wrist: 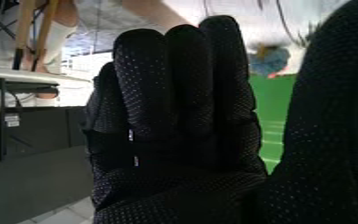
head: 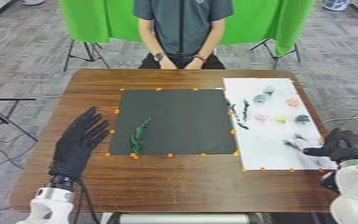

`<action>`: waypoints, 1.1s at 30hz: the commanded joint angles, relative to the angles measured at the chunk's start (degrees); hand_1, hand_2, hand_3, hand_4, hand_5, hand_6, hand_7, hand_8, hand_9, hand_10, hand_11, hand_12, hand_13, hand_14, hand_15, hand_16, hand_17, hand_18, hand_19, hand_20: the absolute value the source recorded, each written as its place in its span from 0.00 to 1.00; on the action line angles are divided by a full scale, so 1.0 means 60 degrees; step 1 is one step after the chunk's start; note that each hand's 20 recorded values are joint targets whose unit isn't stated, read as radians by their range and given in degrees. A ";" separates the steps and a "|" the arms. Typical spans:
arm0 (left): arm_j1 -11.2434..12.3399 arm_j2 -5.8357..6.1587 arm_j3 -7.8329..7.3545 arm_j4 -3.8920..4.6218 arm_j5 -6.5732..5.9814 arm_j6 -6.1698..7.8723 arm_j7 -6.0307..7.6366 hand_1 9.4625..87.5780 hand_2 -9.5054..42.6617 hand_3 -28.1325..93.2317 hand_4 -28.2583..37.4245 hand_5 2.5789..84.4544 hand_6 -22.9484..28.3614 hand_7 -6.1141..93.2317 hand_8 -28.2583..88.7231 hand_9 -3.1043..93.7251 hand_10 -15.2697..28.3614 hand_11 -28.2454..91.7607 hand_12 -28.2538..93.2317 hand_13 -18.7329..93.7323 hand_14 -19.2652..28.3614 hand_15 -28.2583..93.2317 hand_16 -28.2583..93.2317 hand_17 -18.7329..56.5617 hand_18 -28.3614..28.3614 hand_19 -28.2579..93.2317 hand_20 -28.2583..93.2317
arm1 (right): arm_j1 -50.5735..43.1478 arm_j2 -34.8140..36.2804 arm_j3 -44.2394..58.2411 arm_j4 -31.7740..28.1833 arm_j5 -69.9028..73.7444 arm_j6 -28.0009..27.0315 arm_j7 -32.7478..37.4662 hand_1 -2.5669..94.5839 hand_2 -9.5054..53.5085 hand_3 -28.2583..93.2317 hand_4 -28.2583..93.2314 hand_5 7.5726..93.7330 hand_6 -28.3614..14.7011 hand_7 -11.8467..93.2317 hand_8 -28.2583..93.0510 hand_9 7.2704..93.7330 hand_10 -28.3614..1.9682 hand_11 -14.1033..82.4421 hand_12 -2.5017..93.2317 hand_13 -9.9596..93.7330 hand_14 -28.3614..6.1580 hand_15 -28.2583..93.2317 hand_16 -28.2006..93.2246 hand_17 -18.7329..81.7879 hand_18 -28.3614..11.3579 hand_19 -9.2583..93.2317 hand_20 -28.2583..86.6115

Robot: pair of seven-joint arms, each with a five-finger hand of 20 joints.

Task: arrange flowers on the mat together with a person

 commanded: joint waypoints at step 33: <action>0.0431 0.0055 -0.0114 -0.0163 -0.0068 0.0286 -0.0026 0.24 0.13 0.79 0.04 0.35 0.51 0.26 0.16 0.28 0.62 0.41 0.36 0.37 0.68 0.45 0.26 0.13 0.87 0.60 0.33 | 0.3454 0.0305 -0.3401 -0.0448 0.0123 0.3389 -0.2140 0.45 0.00 0.92 0.10 0.86 0.66 0.63 0.34 0.92 0.61 0.81 0.43 0.82 0.51 0.94 0.50 0.57 0.15 1.00 0.82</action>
